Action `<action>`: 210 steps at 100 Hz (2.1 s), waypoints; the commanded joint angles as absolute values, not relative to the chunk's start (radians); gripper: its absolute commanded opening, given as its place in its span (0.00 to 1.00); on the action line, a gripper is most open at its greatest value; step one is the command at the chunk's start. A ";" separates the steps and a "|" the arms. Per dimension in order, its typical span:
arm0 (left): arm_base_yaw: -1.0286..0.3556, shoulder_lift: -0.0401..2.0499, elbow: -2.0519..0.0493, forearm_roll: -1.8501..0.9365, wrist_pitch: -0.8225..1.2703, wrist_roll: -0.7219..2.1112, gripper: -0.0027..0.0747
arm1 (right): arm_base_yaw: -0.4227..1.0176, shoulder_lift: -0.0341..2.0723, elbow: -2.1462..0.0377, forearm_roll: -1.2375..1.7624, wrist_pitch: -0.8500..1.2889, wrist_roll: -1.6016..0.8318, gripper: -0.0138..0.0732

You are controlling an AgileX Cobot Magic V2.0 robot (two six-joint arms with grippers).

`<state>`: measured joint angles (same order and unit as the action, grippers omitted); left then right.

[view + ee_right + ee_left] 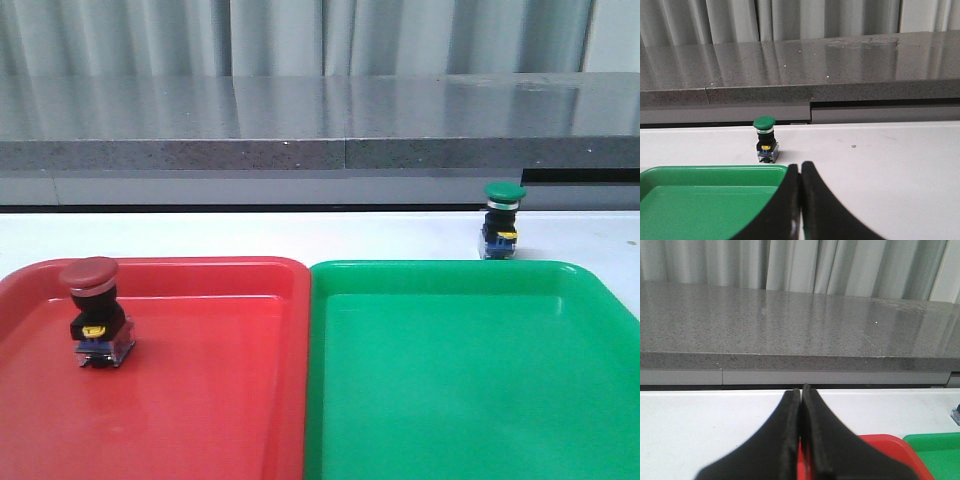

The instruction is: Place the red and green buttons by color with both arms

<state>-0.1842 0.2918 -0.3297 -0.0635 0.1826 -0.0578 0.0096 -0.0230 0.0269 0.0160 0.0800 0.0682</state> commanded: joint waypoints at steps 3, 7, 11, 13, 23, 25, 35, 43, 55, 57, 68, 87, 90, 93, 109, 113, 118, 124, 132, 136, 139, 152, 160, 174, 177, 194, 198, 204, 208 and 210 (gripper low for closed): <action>-0.182 0.297 -0.356 -0.065 0.093 -0.065 0.01 | 0.012 -0.028 0.012 0.007 -0.007 0.062 0.09; -0.182 0.297 -0.356 -0.065 0.093 -0.065 0.01 | 0.012 -0.028 0.012 0.007 -0.007 0.062 0.09; -0.182 0.297 -0.356 -0.065 0.093 -0.065 0.01 | 0.012 -0.028 0.012 0.007 -0.007 0.062 0.09; -0.182 0.297 -0.356 -0.065 0.092 -0.065 0.01 | 0.012 -0.028 0.012 0.007 -0.007 0.062 0.09; -0.182 0.297 -0.356 -0.062 0.095 -0.065 0.01 | 0.012 -0.028 0.012 0.007 -0.007 0.062 0.09; -0.182 0.297 -0.356 -0.062 0.097 -0.065 0.01 | 0.012 -0.028 0.012 0.007 -0.007 0.062 0.09; -0.182 0.297 -0.332 -0.061 0.078 -0.065 0.01 | 0.012 -0.028 0.012 0.007 -0.007 0.062 0.09; -0.180 0.295 -0.279 -0.060 0.022 -0.065 0.01 | 0.012 -0.028 0.012 0.007 -0.007 0.062 0.09; -0.145 0.259 -0.183 -0.055 -0.053 -0.065 0.01 | 0.012 -0.028 0.012 0.007 -0.007 0.062 0.09; -0.135 0.248 -0.167 -0.055 -0.053 -0.065 0.01 | 0.012 -0.028 0.012 0.007 -0.007 0.062 0.09; -0.092 0.179 -0.092 -0.053 -0.053 -0.065 0.01 | 0.012 -0.028 0.012 0.007 -0.007 0.062 0.09; -0.044 0.056 0.020 0.016 -0.051 -0.065 0.01 | 0.012 -0.028 0.012 0.007 -0.007 0.062 0.09; -0.042 0.032 0.031 0.016 -0.049 -0.065 0.01 | 0.012 -0.028 0.012 0.007 -0.007 0.062 0.09; -0.042 0.015 0.040 0.016 -0.049 -0.065 0.01 | 0.012 -0.028 0.012 0.007 -0.007 0.062 0.09; -0.042 -0.035 0.044 0.033 -0.006 -0.065 0.01 | 0.012 -0.028 0.012 0.007 -0.007 0.062 0.09; -0.042 -0.035 0.044 0.037 -0.006 -0.065 0.01 | 0.012 -0.027 0.012 0.007 -0.007 0.062 0.09; -0.042 -0.035 0.044 0.045 -0.008 -0.065 0.01 | 0.012 -0.027 0.012 0.007 -0.007 0.062 0.09; -0.042 -0.035 0.044 0.045 -0.008 -0.065 0.01 | 0.012 -0.027 0.012 0.007 -0.007 0.062 0.09; -0.042 -0.035 0.044 0.043 -0.008 -0.065 0.01 | 0.012 -0.027 0.012 0.007 -0.007 0.062 0.09; -0.042 -0.035 0.044 0.043 -0.008 -0.065 0.01 | 0.012 -0.027 0.012 0.007 -0.007 0.062 0.09; -0.042 -0.035 0.044 0.043 -0.008 -0.065 0.01 | 0.012 -0.027 0.012 0.007 -0.007 0.062 0.09; -0.042 -0.035 0.044 0.043 -0.008 -0.065 0.01 | 0.012 -0.027 0.012 0.007 -0.007 0.062 0.09; -0.042 -0.035 0.044 0.043 -0.008 -0.065 0.01 | 0.012 -0.027 0.012 0.007 -0.007 0.062 0.09; -0.042 -0.035 0.044 0.043 -0.008 -0.065 0.01 | 0.012 -0.027 0.012 0.007 -0.007 0.062 0.09; -0.042 -0.035 0.044 0.043 -0.008 -0.065 0.01 | 0.012 -0.027 0.012 0.007 -0.007 0.062 0.09; -0.042 -0.035 0.044 0.043 -0.008 -0.065 0.01 | 0.012 -0.027 0.012 0.007 -0.007 0.062 0.09; -0.042 -0.035 0.044 0.043 -0.008 -0.065 0.01 | 0.012 -0.027 0.012 0.007 -0.007 0.062 0.09; -0.042 -0.035 0.044 0.043 -0.008 -0.065 0.01 | 0.012 -0.027 0.012 0.007 -0.007 0.062 0.09; -0.042 -0.035 0.044 0.043 -0.008 -0.065 0.01 | 0.012 -0.027 0.012 0.007 -0.007 0.062 0.09; -0.042 -0.035 0.044 0.043 -0.008 -0.065 0.01 | 0.012 -0.027 0.012 0.007 -0.007 0.062 0.09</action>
